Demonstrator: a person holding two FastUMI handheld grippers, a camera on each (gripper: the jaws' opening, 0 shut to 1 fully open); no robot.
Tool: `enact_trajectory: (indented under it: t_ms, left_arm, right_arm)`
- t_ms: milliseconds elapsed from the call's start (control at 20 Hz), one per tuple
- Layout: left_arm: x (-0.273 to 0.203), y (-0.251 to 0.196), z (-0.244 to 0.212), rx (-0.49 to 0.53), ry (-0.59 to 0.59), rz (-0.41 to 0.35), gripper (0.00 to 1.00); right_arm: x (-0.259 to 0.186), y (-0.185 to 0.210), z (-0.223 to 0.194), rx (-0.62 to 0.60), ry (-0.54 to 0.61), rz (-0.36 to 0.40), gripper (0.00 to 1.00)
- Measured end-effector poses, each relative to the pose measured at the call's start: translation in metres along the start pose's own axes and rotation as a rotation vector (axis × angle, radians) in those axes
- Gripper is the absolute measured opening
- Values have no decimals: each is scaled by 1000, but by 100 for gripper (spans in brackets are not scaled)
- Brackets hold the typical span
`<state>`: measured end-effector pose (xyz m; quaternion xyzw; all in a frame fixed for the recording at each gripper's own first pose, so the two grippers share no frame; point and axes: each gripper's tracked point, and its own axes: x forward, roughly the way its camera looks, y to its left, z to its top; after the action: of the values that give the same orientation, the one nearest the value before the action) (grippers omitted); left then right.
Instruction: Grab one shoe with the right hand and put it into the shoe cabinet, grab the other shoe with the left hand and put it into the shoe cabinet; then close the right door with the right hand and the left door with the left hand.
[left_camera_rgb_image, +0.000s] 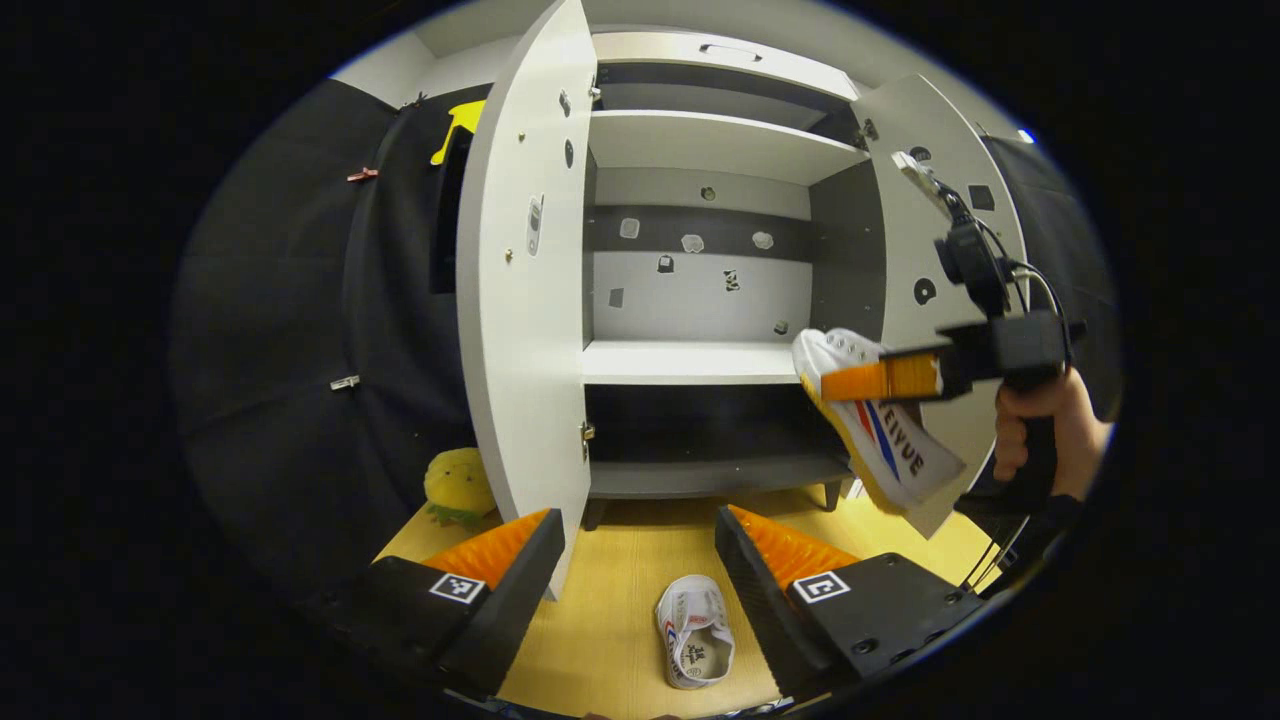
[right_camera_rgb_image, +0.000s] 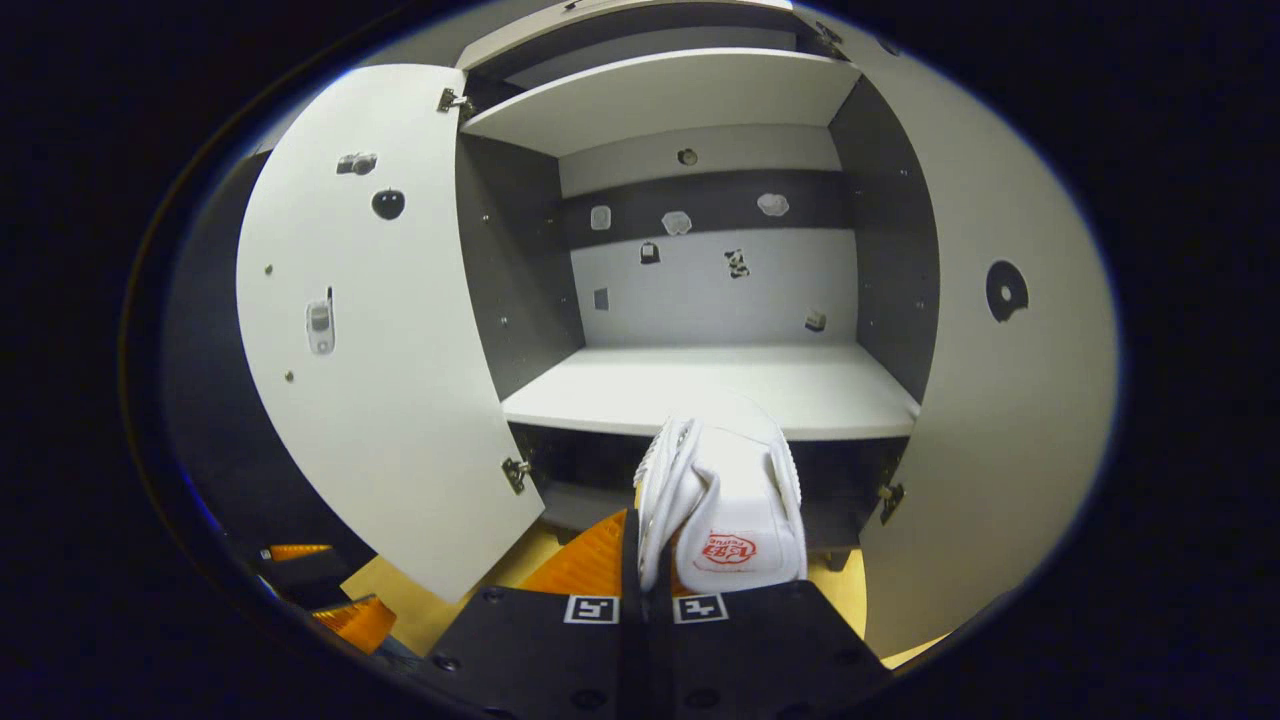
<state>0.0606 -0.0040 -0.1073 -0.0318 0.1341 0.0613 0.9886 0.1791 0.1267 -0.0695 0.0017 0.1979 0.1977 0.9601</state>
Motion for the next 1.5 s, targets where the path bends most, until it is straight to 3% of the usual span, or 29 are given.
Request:
enact_trajectory:
  t_ms: [300, 700, 1050, 1500]
  left_arm:
    - [2, 11, 3, -49, -12, 17, 96]
    - [7, 29, 0, -85, -13, 57, 95]
    - [4, 49, 0, -45, -21, 106, 95]
    - [-9, 47, 4, -49, -46, 110, 95]
  right_arm:
    - [52, -21, 76, -35, -88, -62, 5]
    - [141, -62, 126, -131, -77, -154, 5]
    - [213, -98, 132, -271, 14, -233, 5]
    - [262, -115, 92, -222, 174, -251, 5]
